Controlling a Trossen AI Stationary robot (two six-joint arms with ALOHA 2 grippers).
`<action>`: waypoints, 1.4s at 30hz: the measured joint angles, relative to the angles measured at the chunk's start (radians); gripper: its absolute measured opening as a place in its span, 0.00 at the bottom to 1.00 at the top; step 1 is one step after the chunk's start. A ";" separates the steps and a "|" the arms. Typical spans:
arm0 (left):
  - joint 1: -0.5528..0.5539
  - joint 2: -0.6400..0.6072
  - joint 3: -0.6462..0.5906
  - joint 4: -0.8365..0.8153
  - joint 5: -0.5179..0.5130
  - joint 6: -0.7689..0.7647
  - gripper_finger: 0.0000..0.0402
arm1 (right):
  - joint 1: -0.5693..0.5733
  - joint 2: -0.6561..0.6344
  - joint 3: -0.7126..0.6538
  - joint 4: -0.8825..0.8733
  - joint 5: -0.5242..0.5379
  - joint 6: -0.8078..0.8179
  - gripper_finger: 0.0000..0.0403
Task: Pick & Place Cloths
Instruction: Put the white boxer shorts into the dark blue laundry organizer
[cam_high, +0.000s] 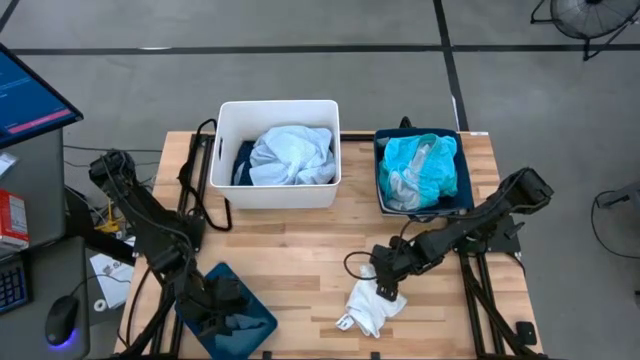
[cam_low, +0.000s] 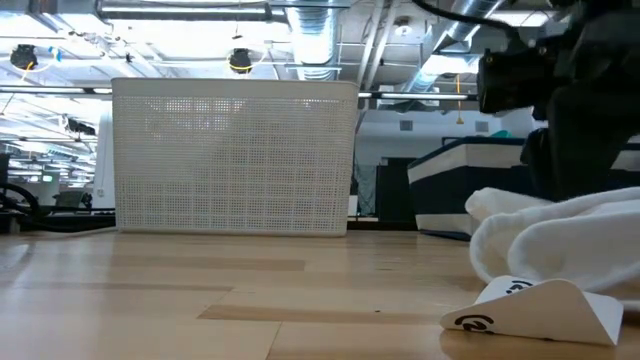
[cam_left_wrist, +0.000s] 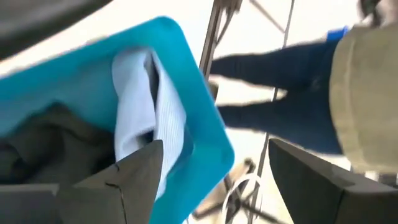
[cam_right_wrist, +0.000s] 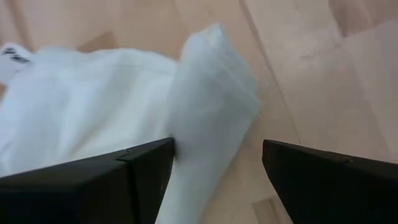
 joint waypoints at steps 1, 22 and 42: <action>0.004 -0.012 0.000 0.000 -0.021 0.001 0.68 | 0.000 0.014 -0.003 0.011 0.003 0.005 0.60; 0.046 -0.170 0.000 -0.004 -0.351 0.061 0.68 | -0.054 0.095 0.023 -0.030 -0.042 0.020 0.05; 0.150 -0.177 0.000 0.005 -0.382 0.090 0.68 | -0.518 -0.534 0.233 -0.203 0.240 -0.366 0.01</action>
